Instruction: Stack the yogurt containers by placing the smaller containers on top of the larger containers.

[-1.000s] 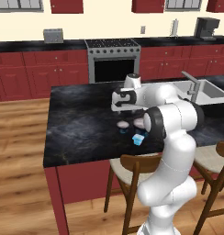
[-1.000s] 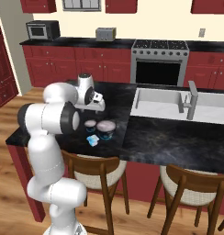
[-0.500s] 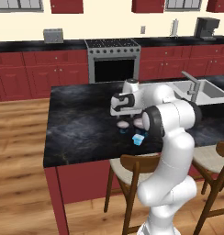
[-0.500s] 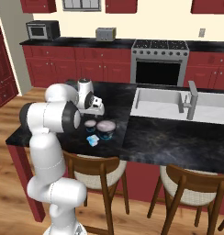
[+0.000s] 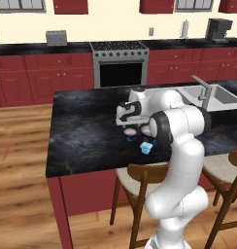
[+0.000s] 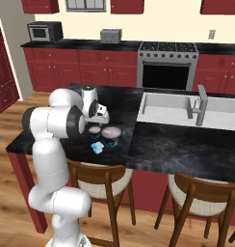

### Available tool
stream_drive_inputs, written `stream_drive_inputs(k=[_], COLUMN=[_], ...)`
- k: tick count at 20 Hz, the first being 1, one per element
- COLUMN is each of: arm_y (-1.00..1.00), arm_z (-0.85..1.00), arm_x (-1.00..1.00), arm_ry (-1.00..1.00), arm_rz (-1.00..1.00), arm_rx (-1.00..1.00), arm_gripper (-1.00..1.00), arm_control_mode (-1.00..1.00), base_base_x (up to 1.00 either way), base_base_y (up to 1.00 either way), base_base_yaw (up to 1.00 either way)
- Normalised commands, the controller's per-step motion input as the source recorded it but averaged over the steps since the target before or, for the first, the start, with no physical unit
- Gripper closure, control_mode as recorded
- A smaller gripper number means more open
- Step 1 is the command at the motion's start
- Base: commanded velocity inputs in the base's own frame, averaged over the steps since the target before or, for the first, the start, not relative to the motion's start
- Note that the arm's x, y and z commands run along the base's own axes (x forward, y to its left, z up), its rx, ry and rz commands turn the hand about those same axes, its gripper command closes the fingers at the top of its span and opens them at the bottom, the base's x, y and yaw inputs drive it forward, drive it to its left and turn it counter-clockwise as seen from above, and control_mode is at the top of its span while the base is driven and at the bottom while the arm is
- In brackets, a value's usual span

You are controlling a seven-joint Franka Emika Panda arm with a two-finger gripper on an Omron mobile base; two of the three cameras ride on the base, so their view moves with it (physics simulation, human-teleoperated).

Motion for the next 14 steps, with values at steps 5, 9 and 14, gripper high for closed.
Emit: stream_drive_inputs(k=[5, 9, 14], arm_y=[0.00, 0.00, 0.00], arm_z=[-0.13, -0.19, -0.22], arm_x=[0.04, 0.03, 0.04], arm_ry=[0.00, 0.00, 0.00], arm_rz=[0.00, 0.00, 0.00], arm_rx=[0.00, 0.00, 0.00], arm_gripper=[-1.00, -1.00, -1.00], arm_control_mode=[-1.00, -1.00, -1.00], base_base_x=[0.00, 0.00, 0.00], base_base_y=[0.00, 0.00, 0.00], base_base_yaw=[0.00, 0.00, 0.00])
